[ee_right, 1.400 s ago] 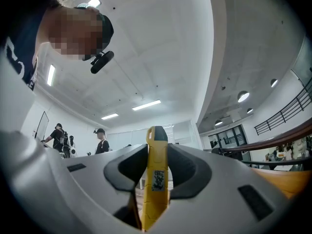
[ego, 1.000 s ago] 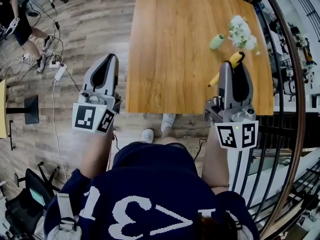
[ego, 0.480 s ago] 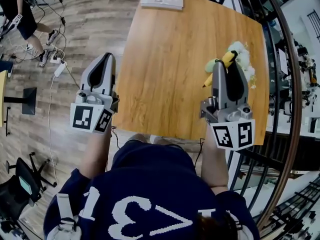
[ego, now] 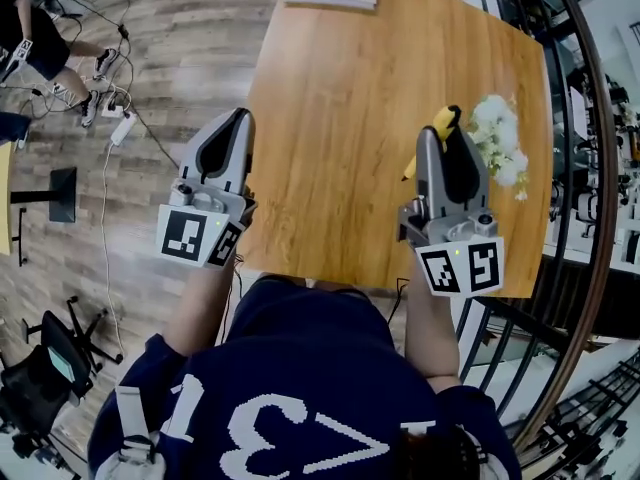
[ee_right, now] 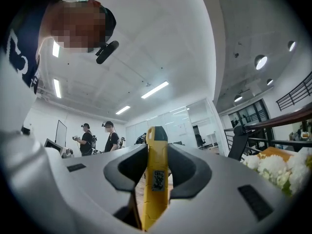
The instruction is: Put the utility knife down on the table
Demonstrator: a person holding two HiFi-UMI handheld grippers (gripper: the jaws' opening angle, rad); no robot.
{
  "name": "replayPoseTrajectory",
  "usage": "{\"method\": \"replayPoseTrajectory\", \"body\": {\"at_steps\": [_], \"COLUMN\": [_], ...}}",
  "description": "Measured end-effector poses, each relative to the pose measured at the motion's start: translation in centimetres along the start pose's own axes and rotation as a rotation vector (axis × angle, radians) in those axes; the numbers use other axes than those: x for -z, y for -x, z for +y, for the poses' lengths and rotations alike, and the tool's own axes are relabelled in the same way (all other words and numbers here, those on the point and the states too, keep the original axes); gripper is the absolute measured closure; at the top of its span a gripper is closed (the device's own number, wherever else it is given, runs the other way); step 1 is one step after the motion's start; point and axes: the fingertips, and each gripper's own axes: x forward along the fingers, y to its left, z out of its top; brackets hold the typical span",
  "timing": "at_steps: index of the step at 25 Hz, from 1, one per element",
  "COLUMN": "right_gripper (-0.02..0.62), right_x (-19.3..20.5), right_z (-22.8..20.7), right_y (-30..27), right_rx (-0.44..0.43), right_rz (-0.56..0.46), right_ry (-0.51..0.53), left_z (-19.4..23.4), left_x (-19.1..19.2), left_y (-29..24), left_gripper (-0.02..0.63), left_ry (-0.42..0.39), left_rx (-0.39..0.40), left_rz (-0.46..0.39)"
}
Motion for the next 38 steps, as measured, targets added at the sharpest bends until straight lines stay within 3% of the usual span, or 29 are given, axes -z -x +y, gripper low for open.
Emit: {"method": "replayPoseTrajectory", "body": {"at_steps": [5,9,13,18,25,31,34,38], "right_gripper": [0.456,0.456,0.456,0.456,0.454,0.444,0.451,0.544], "right_x": [5.4,11.8,18.9,27.8,34.5,35.4,32.6,25.4], "right_z": [-1.7,-2.9,-3.8,-5.1,-7.0,-7.3,-7.4,-6.8], "right_y": [-0.9,-0.4,1.1,3.8,7.1,7.8,6.6,4.4], "right_rx": [0.055,0.103,0.141,0.196,0.302,0.314,0.309,0.297], "right_rz": [0.133,0.266,0.446,0.669,0.866,0.894,0.808,0.617], "right_ry": [-0.005,0.058,0.119,0.086,0.085,0.06,0.057,0.073], "left_z": [0.3,0.7,0.4,-0.1,-0.9,-1.2,-1.3,-1.5], "left_x": [2.7,5.9,8.7,11.1,12.9,12.9,12.2,10.5], "left_y": [-2.0,-2.5,-3.0,-3.0,-2.8,-2.8,-2.9,-3.1], "left_gripper": [0.583,0.583,0.583,0.583,0.583,0.583,0.583,0.583], "left_ry": [0.036,0.057,0.093,0.104,0.102,0.095,0.086,0.07], "left_rx": [0.037,0.045,0.062,0.091,0.108,0.11,0.109,0.105], "left_rz": [0.051,0.098,0.144,0.194,0.24,0.242,0.227,0.2]}}
